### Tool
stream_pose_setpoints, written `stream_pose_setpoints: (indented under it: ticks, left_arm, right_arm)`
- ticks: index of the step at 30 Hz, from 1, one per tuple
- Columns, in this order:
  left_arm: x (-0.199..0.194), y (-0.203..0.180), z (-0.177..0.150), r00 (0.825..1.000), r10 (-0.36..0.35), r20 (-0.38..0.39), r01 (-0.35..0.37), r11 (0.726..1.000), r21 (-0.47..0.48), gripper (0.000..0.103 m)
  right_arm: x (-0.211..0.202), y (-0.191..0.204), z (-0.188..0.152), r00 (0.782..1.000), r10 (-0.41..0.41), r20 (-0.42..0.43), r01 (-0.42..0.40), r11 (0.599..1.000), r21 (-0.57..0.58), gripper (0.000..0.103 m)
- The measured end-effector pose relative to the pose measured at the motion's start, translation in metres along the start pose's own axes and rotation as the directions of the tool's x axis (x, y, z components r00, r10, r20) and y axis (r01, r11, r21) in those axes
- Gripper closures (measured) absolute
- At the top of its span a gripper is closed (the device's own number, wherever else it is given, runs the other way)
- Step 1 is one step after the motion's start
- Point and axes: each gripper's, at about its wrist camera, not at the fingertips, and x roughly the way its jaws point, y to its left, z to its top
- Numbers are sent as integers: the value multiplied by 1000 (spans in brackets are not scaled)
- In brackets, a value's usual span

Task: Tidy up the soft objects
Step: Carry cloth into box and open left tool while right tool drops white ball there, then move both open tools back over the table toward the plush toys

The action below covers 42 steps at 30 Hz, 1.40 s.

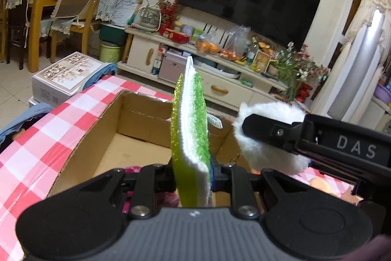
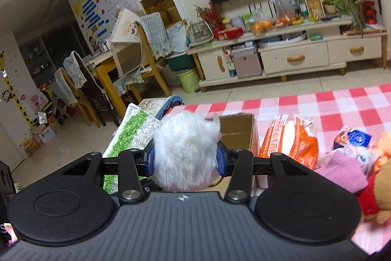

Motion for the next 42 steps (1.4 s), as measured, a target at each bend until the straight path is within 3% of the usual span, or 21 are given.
stream_pose_setpoints:
  ticks: [6,8,9,10,13,15,21,29,42]
  left_arm:
    - [9,5,-1,998,45,-38,-45,999,2,83]
    - [9,5,-1,997,57,-50,-56,998,2,75]
    - [9,4,-2,997,61,-53,-61,998,3,62]
    - [10,4,-2,996,69,-56,-69,998,2,49]
    - [9,3,-1,993,104,-50,-103,995,9,29]
    - [7,1,0,991,129,-42,-128,992,19,17]
    - [4,-5,2,987,160,-15,-159,986,49,7]
    - [0,-20,2,986,162,30,-164,980,114,6]
    - [1,-41,-2,991,132,34,-136,978,157,5]
  right_arm:
    - [6,-1,-3,1000,-5,-28,5,1000,15,42]
    - [7,-1,-3,999,-6,-33,7,1000,25,36]
    - [7,-2,-3,999,-7,-34,8,1000,30,33]
    - [5,-2,-4,999,-10,-30,11,999,36,24]
    - [-4,-2,-4,1000,-27,0,27,998,48,2]
    - [-13,-2,-3,999,-37,21,36,998,53,3]
    - [-42,-6,-5,992,-95,83,88,993,82,2]
    - [-77,-12,-10,976,-166,140,156,985,78,1]
    - [-102,-29,-21,961,-229,152,220,973,75,0]
